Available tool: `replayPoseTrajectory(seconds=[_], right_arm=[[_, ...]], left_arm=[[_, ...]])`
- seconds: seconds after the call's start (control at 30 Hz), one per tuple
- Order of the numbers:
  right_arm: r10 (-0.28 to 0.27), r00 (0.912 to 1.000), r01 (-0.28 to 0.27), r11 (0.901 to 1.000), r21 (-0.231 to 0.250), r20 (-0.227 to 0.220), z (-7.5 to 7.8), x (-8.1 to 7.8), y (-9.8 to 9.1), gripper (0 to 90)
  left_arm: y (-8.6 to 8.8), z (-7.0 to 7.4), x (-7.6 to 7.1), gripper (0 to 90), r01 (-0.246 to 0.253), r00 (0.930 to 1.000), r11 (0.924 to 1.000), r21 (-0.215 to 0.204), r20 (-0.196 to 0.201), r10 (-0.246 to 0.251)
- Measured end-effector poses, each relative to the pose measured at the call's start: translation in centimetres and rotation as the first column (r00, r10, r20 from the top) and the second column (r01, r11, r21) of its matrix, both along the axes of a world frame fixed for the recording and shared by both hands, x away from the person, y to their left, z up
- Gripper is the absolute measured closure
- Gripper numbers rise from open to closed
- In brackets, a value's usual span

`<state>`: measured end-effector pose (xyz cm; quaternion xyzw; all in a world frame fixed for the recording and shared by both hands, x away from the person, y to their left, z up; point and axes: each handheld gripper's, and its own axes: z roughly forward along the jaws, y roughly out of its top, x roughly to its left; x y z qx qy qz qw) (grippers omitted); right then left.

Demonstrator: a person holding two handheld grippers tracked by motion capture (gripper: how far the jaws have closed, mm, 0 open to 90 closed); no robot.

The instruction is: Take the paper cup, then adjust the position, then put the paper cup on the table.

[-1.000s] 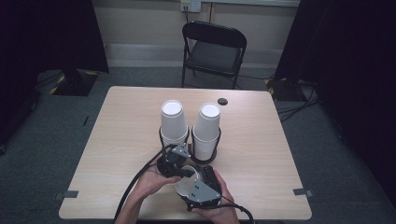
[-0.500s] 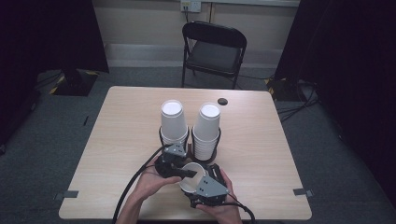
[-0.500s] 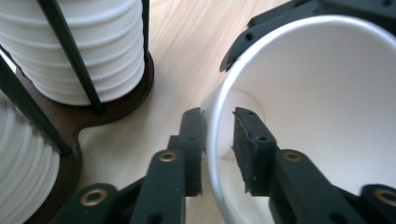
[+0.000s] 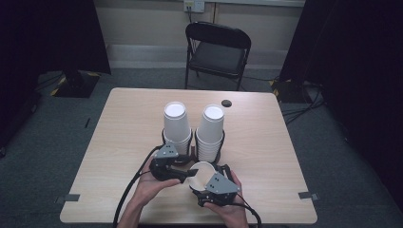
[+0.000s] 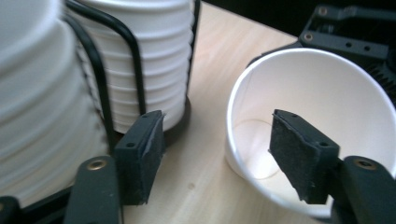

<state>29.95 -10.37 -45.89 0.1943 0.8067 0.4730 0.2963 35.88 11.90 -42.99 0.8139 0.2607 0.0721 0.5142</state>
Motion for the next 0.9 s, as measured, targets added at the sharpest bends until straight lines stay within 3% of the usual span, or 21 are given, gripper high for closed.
replayPoseTrajectory(seconds=[0.1,0.23,0.3,0.43,0.63,0.77,0.9], right_arm=[[-0.027,0.9996,0.027,0.9996,0.009,-0.006,0.0,0.2,-0.5,10.8],[-0.062,0.9979,0.063,0.996,0.063,-0.017,0.0,0.6,-1.7,10.8],[-0.075,0.997,0.076,0.9933,0.086,-0.021,0.2,0.5,-2.4,10.8],[-0.105,0.9941,0.108,0.9854,0.132,-0.026,0.7,0.5,-3.7,10.8],[-0.162,0.9855,0.168,0.9686,0.183,-0.051,1.2,1.1,-5.4,11.0],[-0.21,0.9755,0.219,0.952,0.214,-0.063,1.4,1.7,-6.5,10.9],[-0.242,0.9674,0.253,0.9385,0.235,-0.074,1.6,2.3,-7.5,10.8]], left_arm=[[0.5,-0.2,-0.1,31.2,-0.034,0.9993,0.9993,-0.018,0.018,0.034],[1.3,-0.3,-0.4,26.8,-0.057,0.9982,0.9948,-0.084,0.013,0.059],[1.6,-0.4,-0.6,25.7,-0.075,0.9965,0.9946,-0.072,0.031,0.077],[2.1,-1.0,-0.8,23.8,-0.091,0.9947,0.992,-0.088,0.04,0.095],[3.0,-2.0,-1.1,19.7,-0.149,0.9875,0.9833,-0.104,0.035,0.154],[3.7,-2.6,-1.3,16.5,-0.168,0.9831,0.9778,-0.125,0.052,0.176],[4.3,-3.3,-1.4,16.5,-0.202,0.9766,0.9731,-0.111,0.051,0.209]])
